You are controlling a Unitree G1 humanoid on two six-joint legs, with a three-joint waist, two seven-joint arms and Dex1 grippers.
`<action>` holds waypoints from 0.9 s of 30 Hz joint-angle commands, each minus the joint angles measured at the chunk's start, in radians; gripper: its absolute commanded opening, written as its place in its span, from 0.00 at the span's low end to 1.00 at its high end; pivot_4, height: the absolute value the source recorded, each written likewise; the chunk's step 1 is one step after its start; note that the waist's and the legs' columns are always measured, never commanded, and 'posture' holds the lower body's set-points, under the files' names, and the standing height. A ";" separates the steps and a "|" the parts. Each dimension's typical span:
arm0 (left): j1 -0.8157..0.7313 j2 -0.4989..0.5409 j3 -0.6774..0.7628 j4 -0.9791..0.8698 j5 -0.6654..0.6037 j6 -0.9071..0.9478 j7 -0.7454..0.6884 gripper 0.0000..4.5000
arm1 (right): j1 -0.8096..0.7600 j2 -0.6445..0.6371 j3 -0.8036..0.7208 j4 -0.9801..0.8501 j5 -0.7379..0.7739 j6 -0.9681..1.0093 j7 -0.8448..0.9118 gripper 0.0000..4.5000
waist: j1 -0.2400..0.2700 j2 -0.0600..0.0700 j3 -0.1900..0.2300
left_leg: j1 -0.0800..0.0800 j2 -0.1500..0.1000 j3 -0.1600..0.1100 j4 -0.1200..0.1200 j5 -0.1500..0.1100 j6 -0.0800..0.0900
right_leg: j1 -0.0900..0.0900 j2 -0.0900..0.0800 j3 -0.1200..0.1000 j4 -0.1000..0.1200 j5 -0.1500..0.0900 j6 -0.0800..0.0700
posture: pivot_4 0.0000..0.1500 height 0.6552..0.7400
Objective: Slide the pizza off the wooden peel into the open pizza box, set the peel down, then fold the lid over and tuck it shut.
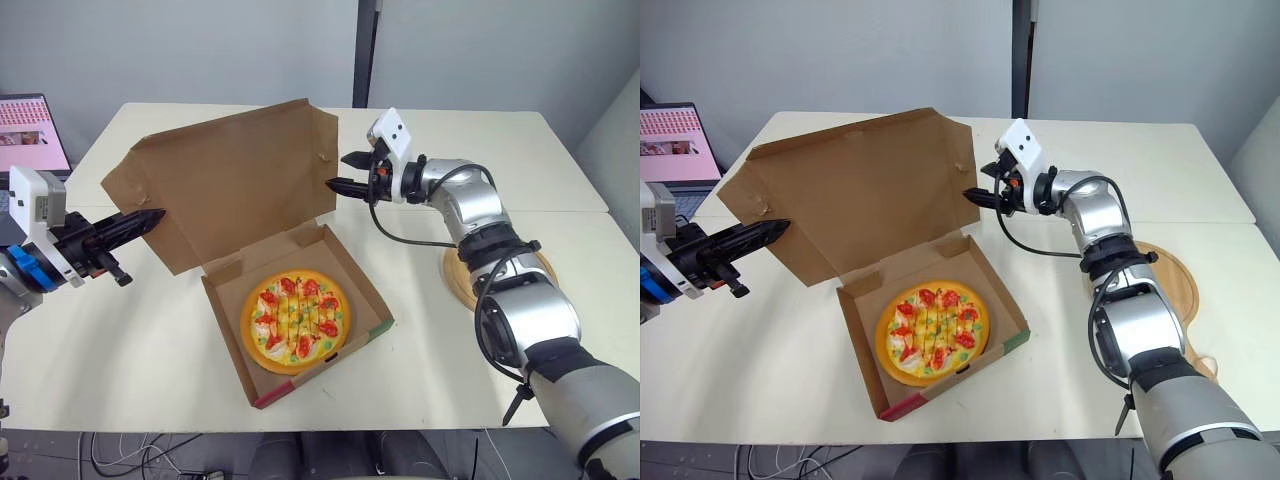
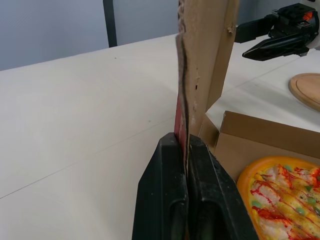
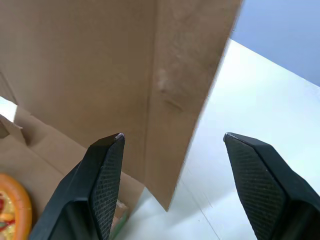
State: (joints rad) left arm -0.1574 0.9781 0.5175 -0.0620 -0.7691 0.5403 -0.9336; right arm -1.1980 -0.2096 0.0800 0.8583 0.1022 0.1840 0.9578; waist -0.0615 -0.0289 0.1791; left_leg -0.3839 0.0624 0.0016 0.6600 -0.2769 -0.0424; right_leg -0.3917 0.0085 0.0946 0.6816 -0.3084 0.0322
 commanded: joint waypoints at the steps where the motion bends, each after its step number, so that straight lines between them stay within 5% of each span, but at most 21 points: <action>1: -0.010 0.000 0.039 -0.021 -0.008 0.001 -0.008 0.00 | -0.044 0.029 -0.013 0.001 0.014 -0.011 -0.006 0.67 | -0.001 0.000 0.000 | 0.000 0.000 0.000 0.000 0.000 0.000 | 0.000 0.000 0.000 0.000 0.000 0.000 | 1.00 0.92; 10: -0.006 -0.003 0.037 -0.029 0.002 0.009 0.014 0.00 | -0.045 0.028 -0.004 0.003 -0.014 -0.047 -0.020 0.01 | 0.002 0.000 0.000 | 0.000 0.000 0.000 0.000 0.000 0.000 | 0.000 0.000 0.000 0.000 0.000 0.000 | 1.00 0.92; 19: -0.178 -0.023 -0.125 -0.081 0.042 0.105 0.147 0.00 | 0.016 -0.034 -0.013 -0.153 -0.039 0.012 -0.093 0.01 | 0.010 0.000 0.000 | -0.002 -0.001 -0.001 0.000 0.000 0.000 | 0.000 0.000 -0.002 0.000 0.001 0.001 | 1.00 0.92; 27: -0.432 -0.145 -0.288 -0.020 0.081 0.165 0.195 0.00 | 0.231 -0.103 -0.041 -0.572 -0.027 0.264 -0.243 0.01 | 0.012 0.000 0.000 | -0.004 -0.002 -0.002 0.001 0.000 0.000 | -0.001 0.001 -0.002 0.000 0.001 0.003 | 1.00 0.92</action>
State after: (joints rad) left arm -0.5479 0.8437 0.2499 -0.0667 -0.6842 0.7164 -0.7272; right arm -0.9664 -0.3099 0.0504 0.3964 0.0607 0.4038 0.7369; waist -0.0499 -0.0293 0.1788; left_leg -0.3898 0.0605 -0.0006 0.6613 -0.2768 -0.0427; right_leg -0.3934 0.0092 0.0930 0.6821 -0.3069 0.0350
